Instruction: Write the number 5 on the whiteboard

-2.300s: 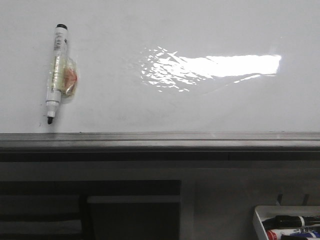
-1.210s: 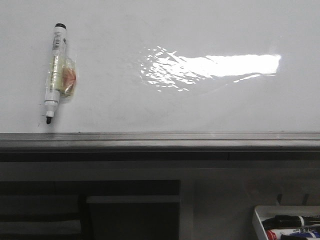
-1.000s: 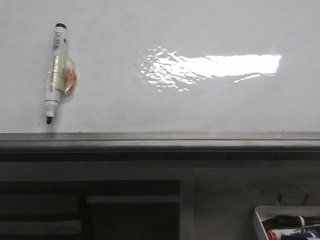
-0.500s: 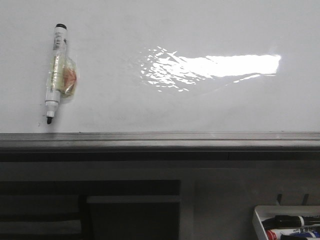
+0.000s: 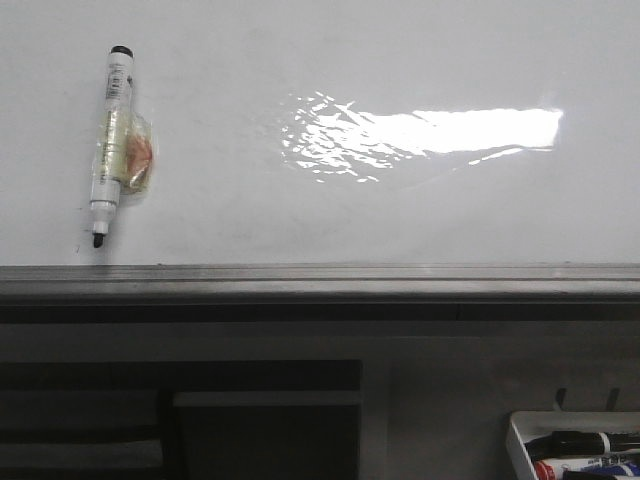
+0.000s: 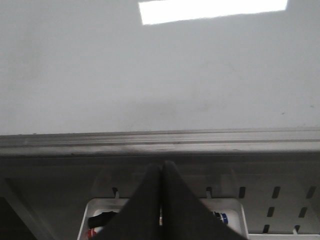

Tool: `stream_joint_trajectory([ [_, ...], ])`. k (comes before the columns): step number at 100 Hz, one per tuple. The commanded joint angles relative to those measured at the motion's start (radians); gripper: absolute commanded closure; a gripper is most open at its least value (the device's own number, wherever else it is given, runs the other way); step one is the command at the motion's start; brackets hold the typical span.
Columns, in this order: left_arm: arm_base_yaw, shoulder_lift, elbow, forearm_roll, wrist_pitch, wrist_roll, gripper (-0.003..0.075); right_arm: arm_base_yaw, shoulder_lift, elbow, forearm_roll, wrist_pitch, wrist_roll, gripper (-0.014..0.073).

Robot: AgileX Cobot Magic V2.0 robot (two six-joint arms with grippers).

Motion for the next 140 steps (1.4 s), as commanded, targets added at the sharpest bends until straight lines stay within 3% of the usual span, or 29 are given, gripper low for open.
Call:
stream_joint_trajectory([
  [1, -0.005, -0.012, -0.030, -0.013, -0.074, -0.004, 0.0741, -0.006, 0.029, 0.009, 0.044, -0.056, -0.005, 0.0655],
  [34, -0.005, 0.215, -0.238, 0.033, 0.005, -0.004, 0.0741, -0.006, 0.266, -0.099, 0.043, -0.055, -0.005, 0.0655],
  [59, -0.007, 0.343, -0.270, 0.032, -0.145, -0.004, 0.0731, -0.006, 0.343, -0.161, 0.048, -0.108, -0.005, 0.0655],
  [81, -0.007, 0.348, -0.270, 0.032, -0.204, -0.004, 0.0465, -0.006, 0.343, -0.163, 0.048, -0.147, -0.005, 0.0655],
  [108, -0.007, 0.348, -0.270, 0.031, -0.238, -0.004, 0.0451, -0.006, 0.343, -0.163, 0.048, -0.156, -0.005, 0.0655],
  [126, -0.007, 0.348, -0.270, 0.029, -0.284, -0.004, 0.0298, -0.006, 0.343, -0.163, 0.048, -0.156, -0.005, 0.0655],
  [140, -0.009, 0.348, -0.270, 0.035, -0.284, -0.004, 0.0287, -0.006, 0.343, -0.163, 0.048, -0.164, -0.005, 0.0655],
])
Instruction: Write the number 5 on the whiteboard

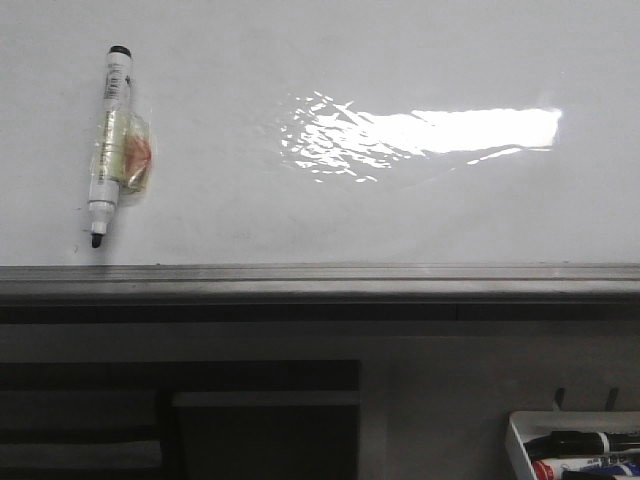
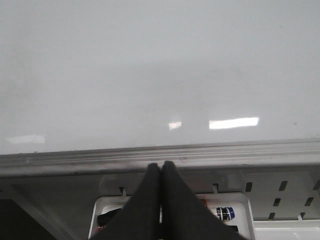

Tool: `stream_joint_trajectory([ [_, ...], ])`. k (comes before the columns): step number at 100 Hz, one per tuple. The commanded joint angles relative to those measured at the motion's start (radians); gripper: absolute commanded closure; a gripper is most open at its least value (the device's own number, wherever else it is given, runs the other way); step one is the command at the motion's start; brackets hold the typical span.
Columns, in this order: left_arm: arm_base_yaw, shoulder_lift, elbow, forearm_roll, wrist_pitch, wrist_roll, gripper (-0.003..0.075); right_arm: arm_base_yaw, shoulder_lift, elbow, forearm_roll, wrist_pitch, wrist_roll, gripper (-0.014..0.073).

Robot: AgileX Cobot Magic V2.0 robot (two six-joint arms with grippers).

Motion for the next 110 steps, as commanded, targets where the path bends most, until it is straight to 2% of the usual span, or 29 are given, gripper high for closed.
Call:
stream_joint_trajectory([
  [1, -0.011, 0.014, -0.037, 0.005, -0.087, -0.004, 0.0287, -0.006, 0.016, -0.037, 0.006, -0.089, -0.006, 0.0655],
  [21, -0.103, 0.014, -0.037, 0.003, -0.120, -0.004, 0.0290, -0.006, 0.016, -0.037, 0.006, -0.094, -0.006, 0.0655],
  [46, -0.332, 0.055, -0.037, 0.003, -0.110, -0.004, 0.0303, -0.006, 0.016, -0.037, 0.006, -0.094, -0.006, 0.0655],
  [61, -0.465, 0.157, -0.037, -0.017, -0.136, -0.004, 0.0303, -0.006, 0.016, -0.037, 0.006, -0.094, -0.006, 0.0655],
  [70, -0.525, 0.230, -0.037, -0.103, -0.192, -0.004, 0.0303, -0.006, 0.016, -0.037, 0.006, -0.094, -0.006, 0.0655],
  [92, -0.623, 0.414, -0.037, -0.121, -0.331, -0.004, 0.0302, -0.006, 0.016, -0.037, 0.006, -0.094, -0.006, 0.0655],
  [110, -0.675, 0.556, -0.079, -0.134, -0.355, -0.004, 0.0302, -0.006, 0.016, -0.037, 0.006, -0.094, -0.006, 0.0655],
])
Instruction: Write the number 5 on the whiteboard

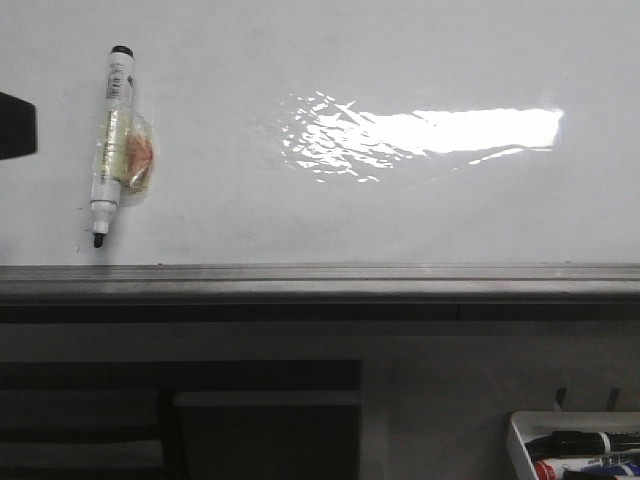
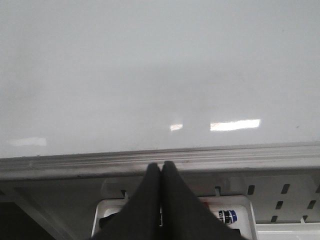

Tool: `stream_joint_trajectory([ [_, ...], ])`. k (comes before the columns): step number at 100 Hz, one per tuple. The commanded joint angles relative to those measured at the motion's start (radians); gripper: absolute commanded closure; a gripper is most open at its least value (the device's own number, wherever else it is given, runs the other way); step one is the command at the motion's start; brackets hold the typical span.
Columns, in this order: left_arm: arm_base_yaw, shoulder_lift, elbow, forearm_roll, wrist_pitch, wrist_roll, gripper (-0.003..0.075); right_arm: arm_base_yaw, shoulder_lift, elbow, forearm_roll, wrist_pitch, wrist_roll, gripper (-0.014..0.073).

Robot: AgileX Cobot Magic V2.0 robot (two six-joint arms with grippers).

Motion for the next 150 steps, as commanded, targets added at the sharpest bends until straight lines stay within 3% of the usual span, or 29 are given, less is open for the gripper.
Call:
stream_joint_trajectory([
  [1, -0.025, 0.062, -0.059, -0.010, -0.106, -0.004, 0.0302, -0.006, 0.016, -0.037, 0.000, -0.086, -0.004, 0.0655],
  [29, -0.027, 0.267, -0.139, -0.058, -0.118, -0.004, 0.0302, -0.006, 0.016, -0.037, 0.000, -0.086, -0.004, 0.0655],
  [68, -0.027, 0.434, -0.150, -0.089, -0.234, -0.004, 0.0311, 0.009, 0.016, -0.037, 0.002, -0.086, -0.004, 0.0655],
  [78, -0.027, 0.457, -0.150, -0.095, -0.230, -0.004, 0.0430, 0.050, 0.016, -0.037, 0.009, -0.076, -0.004, 0.0655],
  [92, -0.027, 0.459, -0.150, -0.106, -0.205, -0.004, 0.0745, 0.120, 0.024, -0.038, 0.009, -0.034, -0.004, 0.0655],
  [108, -0.027, 0.459, -0.150, -0.088, -0.171, -0.004, 0.0741, 0.215, 0.071, -0.084, 0.009, 0.024, -0.004, 0.0655],
  [122, -0.027, 0.444, -0.150, 0.068, -0.158, -0.004, 0.0741, 0.333, 0.153, -0.174, 0.009, 0.096, -0.004, 0.0655],
  [150, -0.027, 0.367, -0.150, 0.611, -0.233, -0.004, 0.0741, 0.644, 0.347, -0.362, 0.009, 0.029, -0.004, 0.0655],
])
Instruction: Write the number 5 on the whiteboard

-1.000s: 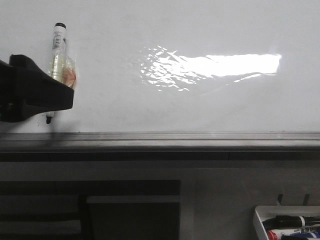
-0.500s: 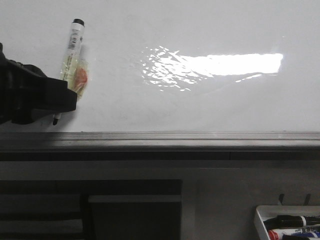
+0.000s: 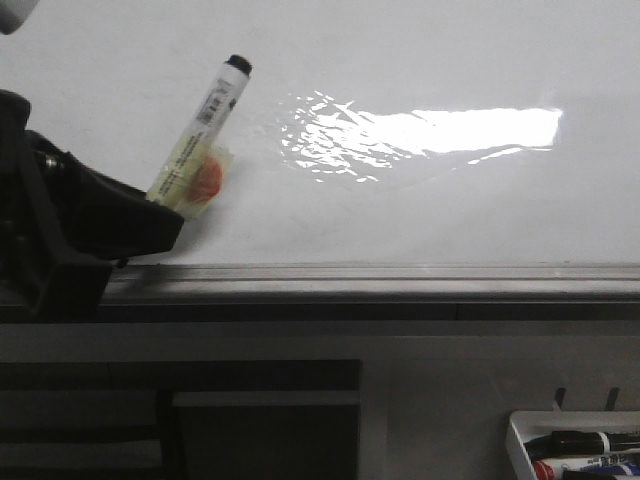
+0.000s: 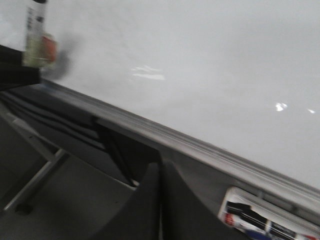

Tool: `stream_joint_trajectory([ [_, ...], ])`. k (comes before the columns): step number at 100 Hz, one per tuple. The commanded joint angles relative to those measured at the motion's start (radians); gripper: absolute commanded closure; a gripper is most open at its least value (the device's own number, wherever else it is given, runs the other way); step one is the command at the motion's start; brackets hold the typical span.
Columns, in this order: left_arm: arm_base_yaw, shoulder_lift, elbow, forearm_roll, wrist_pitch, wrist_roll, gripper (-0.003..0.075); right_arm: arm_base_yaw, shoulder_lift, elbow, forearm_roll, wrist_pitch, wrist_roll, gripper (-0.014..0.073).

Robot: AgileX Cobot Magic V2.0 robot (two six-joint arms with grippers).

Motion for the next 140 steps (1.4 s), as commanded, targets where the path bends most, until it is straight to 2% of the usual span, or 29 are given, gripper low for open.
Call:
stream_joint_trajectory([
  [1, -0.001, -0.040, -0.023, 0.200, -0.120, -0.004, 0.0741, 0.092, 0.078, -0.085, 0.000, -0.082, -0.007, 0.0655],
  [8, -0.001, -0.043, -0.023, 0.357, -0.172, -0.004, 0.0741, 0.174, 0.151, -0.124, -0.023, -0.094, -0.007, 0.0650],
  [13, -0.001, -0.043, -0.023, 0.453, -0.208, -0.004, 0.0741, 0.225, 0.202, -0.149, -0.055, -0.110, -0.007, 0.0615],
  [20, -0.001, -0.043, -0.023, 0.528, -0.240, -0.004, 0.0741, 0.286, 0.263, -0.183, -0.089, -0.141, -0.007, 0.0490],
  [32, -0.001, -0.043, -0.023, 0.544, -0.257, -0.004, 0.0741, 0.334, 0.353, -0.243, -0.091, -0.165, -0.007, 0.0191],
  [39, -0.001, -0.043, -0.023, 0.544, -0.257, -0.004, 0.0741, 0.335, 0.392, -0.274, -0.091, -0.169, -0.007, 0.0130],
  [50, -0.001, -0.043, -0.023, 0.544, -0.257, -0.004, 0.0741, 0.339, 0.431, -0.310, -0.089, -0.179, -0.007, 0.0166],
  [71, -0.001, -0.043, -0.023, 0.544, -0.257, -0.004, 0.0741, 0.354, 0.463, -0.337, -0.089, -0.182, -0.007, 0.0288],
  [83, -0.001, -0.043, -0.023, 0.544, -0.257, -0.004, 0.0741, 0.354, 0.465, -0.338, -0.080, -0.175, -0.007, 0.0452],
  [93, -0.001, -0.043, -0.023, 0.544, -0.257, -0.004, 0.0741, 0.352, 0.469, -0.338, -0.075, -0.133, -0.007, 0.0658],
  [103, -0.001, -0.043, -0.023, 0.533, -0.257, -0.004, 0.0729, 0.352, 0.469, -0.338, -0.063, -0.131, -0.004, 0.0655],
  [112, -0.001, -0.043, -0.023, 0.533, -0.257, -0.004, 0.0619, 0.352, 0.467, -0.338, -0.063, -0.136, -0.004, 0.0655],
  [117, -0.001, -0.043, -0.023, 0.525, -0.257, -0.004, 0.0510, 0.352, 0.467, -0.338, -0.063, -0.136, -0.004, 0.0655],
  [122, -0.001, -0.047, -0.023, 0.486, -0.262, -0.006, 0.0367, 0.352, 0.467, -0.338, -0.063, -0.136, -0.004, 0.0655],
  [127, -0.001, -0.058, -0.023, 0.456, -0.263, -0.011, 0.0269, 0.352, 0.467, -0.338, -0.063, -0.136, -0.004, 0.0655],
  [132, -0.001, -0.078, -0.023, 0.426, -0.255, -0.011, 0.0223, 0.352, 0.467, -0.338, -0.063, -0.141, -0.004, 0.0655],
  [140, -0.001, -0.132, -0.017, 0.375, -0.235, -0.011, 0.0235, 0.352, 0.467, -0.343, -0.063, -0.145, -0.004, 0.0655],
])
